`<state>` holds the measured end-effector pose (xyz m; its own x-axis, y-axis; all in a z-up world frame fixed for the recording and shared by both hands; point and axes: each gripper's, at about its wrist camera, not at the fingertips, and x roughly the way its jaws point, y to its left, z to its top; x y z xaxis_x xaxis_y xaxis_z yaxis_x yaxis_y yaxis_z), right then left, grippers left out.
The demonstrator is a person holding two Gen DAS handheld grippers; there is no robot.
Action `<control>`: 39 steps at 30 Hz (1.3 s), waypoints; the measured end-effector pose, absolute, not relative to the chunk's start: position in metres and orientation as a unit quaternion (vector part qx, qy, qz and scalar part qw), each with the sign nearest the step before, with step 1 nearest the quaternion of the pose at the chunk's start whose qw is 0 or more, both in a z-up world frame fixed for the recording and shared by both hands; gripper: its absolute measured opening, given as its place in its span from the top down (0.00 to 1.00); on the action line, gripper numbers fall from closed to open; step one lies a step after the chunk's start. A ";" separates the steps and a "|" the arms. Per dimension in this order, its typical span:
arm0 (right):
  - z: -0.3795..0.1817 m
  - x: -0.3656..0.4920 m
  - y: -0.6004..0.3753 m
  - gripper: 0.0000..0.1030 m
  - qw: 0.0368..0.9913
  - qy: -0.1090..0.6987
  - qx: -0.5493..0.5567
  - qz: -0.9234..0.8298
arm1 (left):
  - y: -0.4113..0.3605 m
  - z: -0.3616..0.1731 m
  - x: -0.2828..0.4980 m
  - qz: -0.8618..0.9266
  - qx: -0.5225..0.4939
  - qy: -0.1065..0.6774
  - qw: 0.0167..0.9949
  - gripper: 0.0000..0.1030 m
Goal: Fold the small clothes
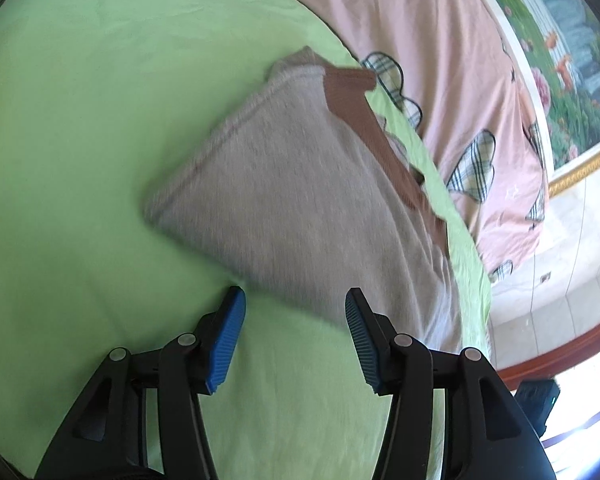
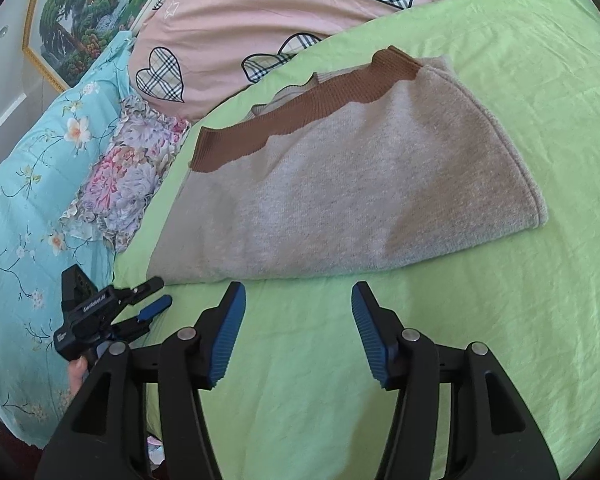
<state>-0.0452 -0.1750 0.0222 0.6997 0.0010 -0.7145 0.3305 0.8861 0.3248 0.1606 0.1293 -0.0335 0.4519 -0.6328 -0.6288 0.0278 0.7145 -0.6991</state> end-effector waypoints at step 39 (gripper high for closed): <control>0.018 0.169 -0.255 0.21 0.834 0.434 0.324 0.105 | -0.072 0.019 0.166 -0.366 -0.116 0.435 0.814 0.93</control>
<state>0.1687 -0.2547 0.0177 0.6004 0.4570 -0.6562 0.1055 0.7682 0.6314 0.1661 -0.0725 0.0190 0.3527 -0.6976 -0.6236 0.4948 0.7047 -0.5085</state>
